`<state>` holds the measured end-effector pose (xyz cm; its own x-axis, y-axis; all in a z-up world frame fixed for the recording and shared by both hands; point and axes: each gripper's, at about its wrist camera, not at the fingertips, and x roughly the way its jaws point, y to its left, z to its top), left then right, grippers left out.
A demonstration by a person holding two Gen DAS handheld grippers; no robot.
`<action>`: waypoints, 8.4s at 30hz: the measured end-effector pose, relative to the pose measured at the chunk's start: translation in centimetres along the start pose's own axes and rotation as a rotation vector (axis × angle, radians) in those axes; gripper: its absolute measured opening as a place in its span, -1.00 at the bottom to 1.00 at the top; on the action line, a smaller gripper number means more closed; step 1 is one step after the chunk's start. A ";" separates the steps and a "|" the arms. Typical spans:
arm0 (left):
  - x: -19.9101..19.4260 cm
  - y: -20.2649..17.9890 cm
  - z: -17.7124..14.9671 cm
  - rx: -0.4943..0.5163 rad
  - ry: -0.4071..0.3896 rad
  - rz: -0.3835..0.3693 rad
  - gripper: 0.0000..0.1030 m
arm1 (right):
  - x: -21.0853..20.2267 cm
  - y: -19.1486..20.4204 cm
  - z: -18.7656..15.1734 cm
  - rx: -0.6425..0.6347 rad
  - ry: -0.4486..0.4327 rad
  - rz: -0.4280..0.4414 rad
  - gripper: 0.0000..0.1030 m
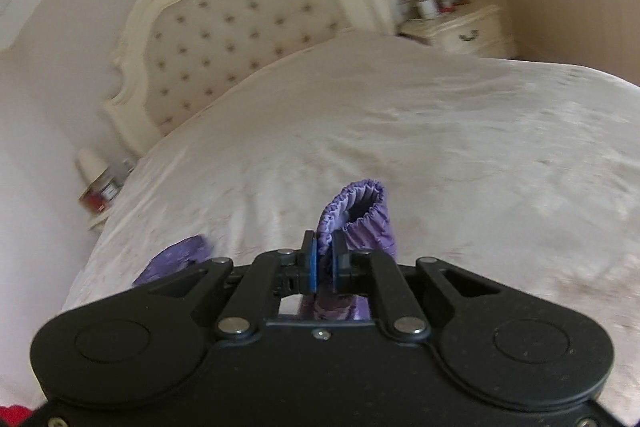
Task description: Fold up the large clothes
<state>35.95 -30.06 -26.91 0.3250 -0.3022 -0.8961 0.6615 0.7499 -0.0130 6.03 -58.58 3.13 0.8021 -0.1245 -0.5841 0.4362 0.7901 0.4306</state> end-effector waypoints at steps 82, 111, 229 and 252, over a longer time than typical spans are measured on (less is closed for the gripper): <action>-10.3 20.8 -14.7 -0.286 -0.068 0.221 0.98 | 42.0 10.5 -10.8 -0.391 0.525 -0.203 0.15; -2.8 1.3 4.8 0.283 -0.062 -0.025 0.95 | 21.7 7.3 -19.8 -0.526 0.387 -0.053 0.03; -15.8 25.9 -20.5 0.015 -0.131 0.067 0.62 | 32.7 38.1 -31.3 -0.822 0.494 0.242 0.40; -12.8 26.4 -16.2 -0.191 -0.099 0.187 0.64 | 27.2 22.1 -26.8 -0.542 0.415 -0.215 0.49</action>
<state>38.28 3.12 -22.92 0.4999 -0.1969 -0.8434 0.4474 0.8925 0.0568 26.53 -28.38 -21.68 0.4524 -0.1575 -0.8778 0.2168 0.9742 -0.0630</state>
